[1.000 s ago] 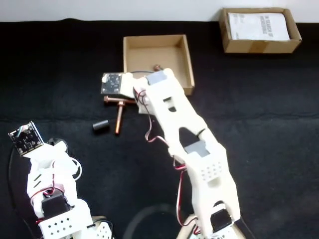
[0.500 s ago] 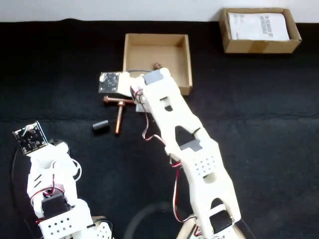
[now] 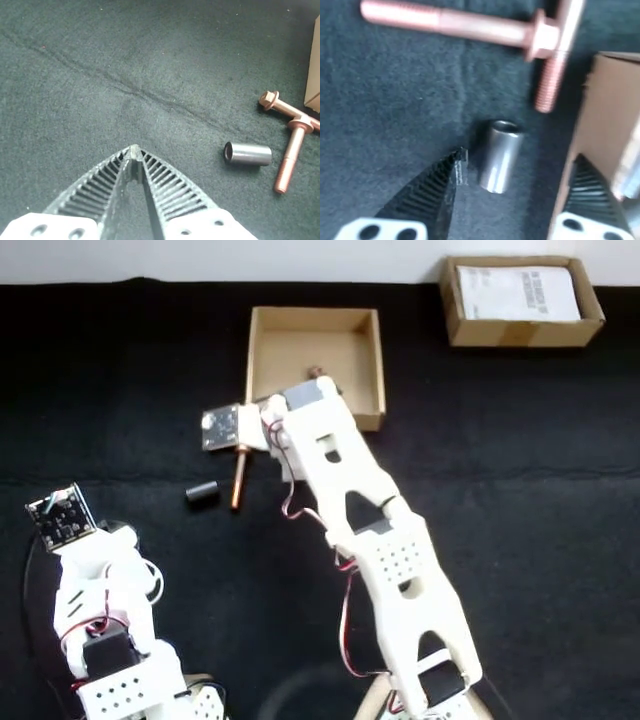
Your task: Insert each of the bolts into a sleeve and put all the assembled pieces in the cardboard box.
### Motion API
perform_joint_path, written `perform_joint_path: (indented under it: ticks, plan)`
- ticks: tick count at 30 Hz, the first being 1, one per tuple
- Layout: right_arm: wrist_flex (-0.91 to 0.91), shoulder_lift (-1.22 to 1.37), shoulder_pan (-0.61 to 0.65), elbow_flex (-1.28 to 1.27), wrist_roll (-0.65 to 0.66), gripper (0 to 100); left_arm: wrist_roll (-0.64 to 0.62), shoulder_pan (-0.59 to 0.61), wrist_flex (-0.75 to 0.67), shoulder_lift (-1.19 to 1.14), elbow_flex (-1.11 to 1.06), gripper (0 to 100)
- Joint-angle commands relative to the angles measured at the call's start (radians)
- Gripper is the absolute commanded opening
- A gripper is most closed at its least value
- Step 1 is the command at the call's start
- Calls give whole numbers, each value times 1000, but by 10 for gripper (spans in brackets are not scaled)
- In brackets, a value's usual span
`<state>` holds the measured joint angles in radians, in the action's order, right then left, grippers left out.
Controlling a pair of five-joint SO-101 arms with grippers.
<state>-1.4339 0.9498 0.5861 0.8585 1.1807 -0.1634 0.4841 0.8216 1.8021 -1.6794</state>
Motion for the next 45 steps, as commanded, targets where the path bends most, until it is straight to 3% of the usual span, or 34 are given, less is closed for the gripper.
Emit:
perform_joint_path:
  ticks: [1,8,15,20,24,31,33,37,45]
  plan:
    - [1,4,-7,50,17,337,6,18,5,13,-16,14]
    - [99,64,-7,51,14,317,6,18,6,13,-16,14]
    - [194,136,-7,51,-60,2,6,18,6,13,-16,14]
    - [183,139,-24,51,-21,8,6,18,6,13,-16,14]
    - [90,131,-25,108,3,8,6,18,6,13,-16,14]
    - [-234,131,-35,556,-9,8,6,15,6,12,-16,14]
    - [-325,131,-33,707,-69,8,6,13,6,8,-16,14]
    - [-332,127,-64,918,-253,7,5,10,21,5,-16,14]
    - [-334,-188,-110,734,-588,7,2,-16,72,5,5,133]
